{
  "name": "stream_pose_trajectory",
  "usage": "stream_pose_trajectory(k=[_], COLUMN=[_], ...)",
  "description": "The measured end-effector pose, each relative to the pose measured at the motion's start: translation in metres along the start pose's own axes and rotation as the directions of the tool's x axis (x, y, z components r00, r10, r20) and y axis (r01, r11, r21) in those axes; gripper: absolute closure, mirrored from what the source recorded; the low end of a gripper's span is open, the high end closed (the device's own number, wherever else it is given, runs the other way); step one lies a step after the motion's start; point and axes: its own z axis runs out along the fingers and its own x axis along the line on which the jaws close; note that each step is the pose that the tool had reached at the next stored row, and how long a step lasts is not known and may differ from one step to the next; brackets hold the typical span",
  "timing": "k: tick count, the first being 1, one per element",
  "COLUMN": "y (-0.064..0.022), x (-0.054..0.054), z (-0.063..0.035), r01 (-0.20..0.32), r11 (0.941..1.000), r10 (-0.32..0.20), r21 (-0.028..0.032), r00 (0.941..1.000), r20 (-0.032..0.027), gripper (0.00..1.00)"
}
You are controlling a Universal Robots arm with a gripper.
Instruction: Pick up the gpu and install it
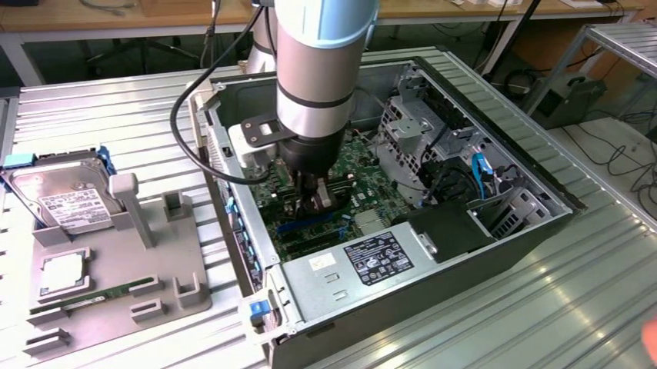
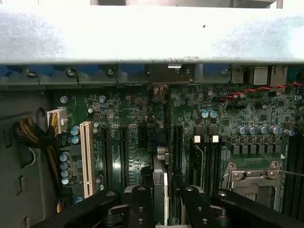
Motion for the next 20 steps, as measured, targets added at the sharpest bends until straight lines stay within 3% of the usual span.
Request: stream_pose_trajectory(k=[3,6,20], y=[0.0,0.0001,-0.0001], x=[0.0003,0.0004,0.0003], z=[0.0003,0.0016,-0.0023], r01=[0.0,-0.002,-0.013], r11=[1.0,1.0,0.9999], r10=[0.0,0.002,0.013], r21=[0.0001,0.0001,0.001], r00=[1.0,1.0,0.9999], r20=[-0.006,-0.0079,-0.0091], gripper=[0.73,0.73,0.73])
